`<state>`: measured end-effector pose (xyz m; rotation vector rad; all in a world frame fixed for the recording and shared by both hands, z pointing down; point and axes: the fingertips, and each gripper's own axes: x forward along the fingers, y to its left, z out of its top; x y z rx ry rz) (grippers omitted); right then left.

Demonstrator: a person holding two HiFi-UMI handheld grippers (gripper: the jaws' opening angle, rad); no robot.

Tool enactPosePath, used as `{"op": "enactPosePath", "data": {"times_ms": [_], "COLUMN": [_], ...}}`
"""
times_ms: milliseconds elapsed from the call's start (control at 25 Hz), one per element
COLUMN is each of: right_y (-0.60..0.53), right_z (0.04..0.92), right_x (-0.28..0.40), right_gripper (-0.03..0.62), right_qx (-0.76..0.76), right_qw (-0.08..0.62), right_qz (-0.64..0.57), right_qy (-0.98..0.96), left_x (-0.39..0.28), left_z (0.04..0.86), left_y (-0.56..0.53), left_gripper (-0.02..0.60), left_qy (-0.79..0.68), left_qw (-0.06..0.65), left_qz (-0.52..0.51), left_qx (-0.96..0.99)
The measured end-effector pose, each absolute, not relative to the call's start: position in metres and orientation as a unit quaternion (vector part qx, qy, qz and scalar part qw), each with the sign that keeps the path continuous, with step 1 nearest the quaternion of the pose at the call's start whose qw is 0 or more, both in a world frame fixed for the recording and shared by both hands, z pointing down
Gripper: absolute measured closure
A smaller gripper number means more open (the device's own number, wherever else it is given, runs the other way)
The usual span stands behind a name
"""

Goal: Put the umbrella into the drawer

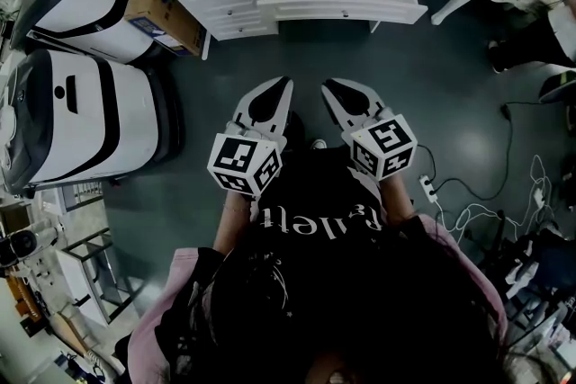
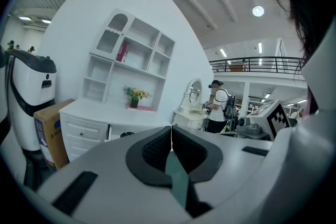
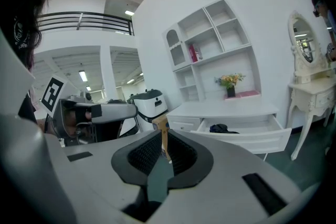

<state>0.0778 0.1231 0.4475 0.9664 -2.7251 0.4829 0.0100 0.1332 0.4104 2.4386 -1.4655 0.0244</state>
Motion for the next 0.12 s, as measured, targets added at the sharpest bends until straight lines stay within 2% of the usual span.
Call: {"op": "enactPosePath", "data": {"times_ms": [120], "right_y": [0.1204], "right_z": [0.4482], "right_x": [0.0770], "right_gripper": [0.530], "right_qx": [0.328], "right_qw": [0.105], "right_qz": [0.164], "right_qy": [-0.924], "left_x": [0.0092], "left_z": [0.4113], "left_y": [0.1304], "left_gripper": [0.565], "left_qy": [-0.509], "left_qw": [0.148], "left_qz": [0.009], "left_qx": [0.848]}}
